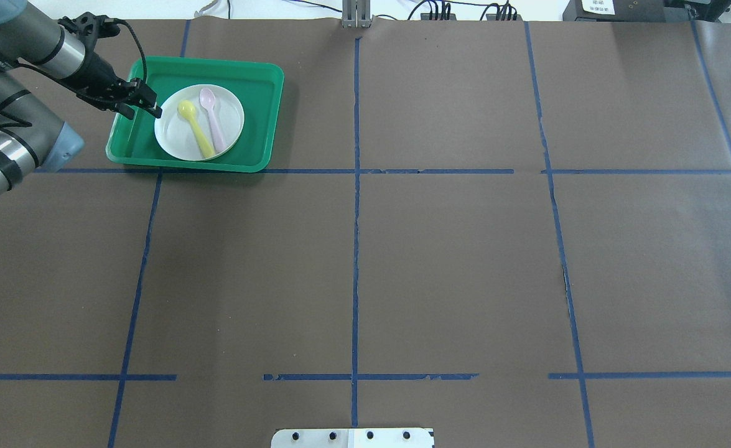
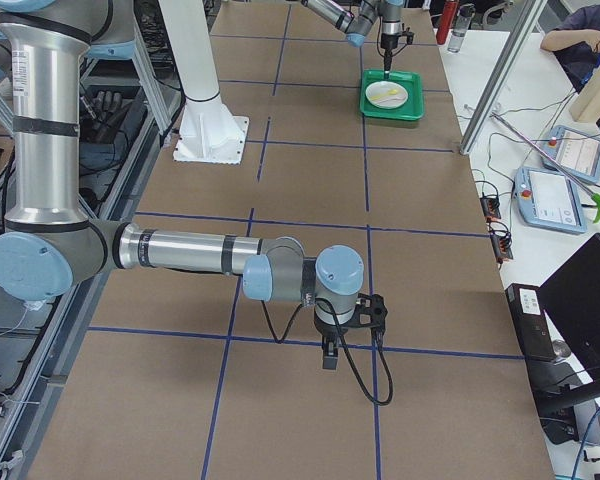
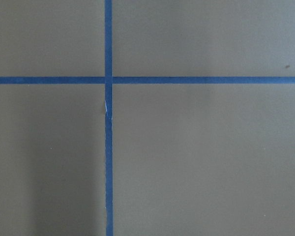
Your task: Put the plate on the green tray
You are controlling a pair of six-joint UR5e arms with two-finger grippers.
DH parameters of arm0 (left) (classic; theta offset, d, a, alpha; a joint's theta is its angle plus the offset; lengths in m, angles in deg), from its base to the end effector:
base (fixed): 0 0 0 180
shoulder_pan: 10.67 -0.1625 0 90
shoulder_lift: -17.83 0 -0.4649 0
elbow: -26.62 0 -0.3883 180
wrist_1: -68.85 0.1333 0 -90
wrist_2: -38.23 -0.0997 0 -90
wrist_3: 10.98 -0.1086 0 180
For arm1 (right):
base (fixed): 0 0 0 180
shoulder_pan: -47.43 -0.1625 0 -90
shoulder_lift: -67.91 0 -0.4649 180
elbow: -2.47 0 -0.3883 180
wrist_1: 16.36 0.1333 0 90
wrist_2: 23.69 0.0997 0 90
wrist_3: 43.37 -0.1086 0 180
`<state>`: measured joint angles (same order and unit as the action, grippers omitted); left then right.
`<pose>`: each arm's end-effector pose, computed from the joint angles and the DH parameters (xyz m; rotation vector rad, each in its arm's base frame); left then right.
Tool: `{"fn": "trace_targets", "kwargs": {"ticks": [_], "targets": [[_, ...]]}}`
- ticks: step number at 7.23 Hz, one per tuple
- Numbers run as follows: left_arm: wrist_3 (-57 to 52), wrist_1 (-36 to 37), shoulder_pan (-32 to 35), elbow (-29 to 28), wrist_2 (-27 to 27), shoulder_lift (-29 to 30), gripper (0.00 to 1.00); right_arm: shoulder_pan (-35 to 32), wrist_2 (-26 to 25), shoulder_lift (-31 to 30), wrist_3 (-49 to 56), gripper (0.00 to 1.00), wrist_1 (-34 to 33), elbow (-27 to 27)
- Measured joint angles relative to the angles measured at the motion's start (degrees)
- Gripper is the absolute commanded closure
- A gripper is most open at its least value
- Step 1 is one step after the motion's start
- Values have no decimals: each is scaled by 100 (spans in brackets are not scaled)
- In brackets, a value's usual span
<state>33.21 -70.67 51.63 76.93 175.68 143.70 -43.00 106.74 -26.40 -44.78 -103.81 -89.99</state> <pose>0.3163 -0.7172 0.5450 0.1474 1.0690 0.0707 0.0663 -0.4534 0.7201 0.0057 -0.7057 0.0265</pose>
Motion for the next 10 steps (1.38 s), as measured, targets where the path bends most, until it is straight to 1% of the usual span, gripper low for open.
{"fn": "trace_targets", "kwargs": {"ticks": [1,2,3,4,5,6,8,9,10], "targets": [[-26,4,129,236,86,-314,0,0,0,0,0,0,0,0],[-62,21,280,653,144,-784,0,0,0,0,0,0,0,0],[-202,44,422,1052,229,-1267,0,0,0,0,0,0,0,0],[-553,149,594,1293,387,-1628,0,0,0,0,-2,0,0,0],[-1091,453,797,1518,542,-1910,0,0,0,0,-6,0,0,0],[-1663,956,938,1855,619,-2191,0,0,0,0,-6,0,0,0],[-3006,2199,1267,2609,627,-2756,0,0,0,2,-1,0,0,0],[-3477,2563,1531,2855,620,-3017,0,0,0,3,-2,0,0,0],[-3684,2720,1694,3148,617,-3376,0,0,0,2,-4,0,0,0]]}}
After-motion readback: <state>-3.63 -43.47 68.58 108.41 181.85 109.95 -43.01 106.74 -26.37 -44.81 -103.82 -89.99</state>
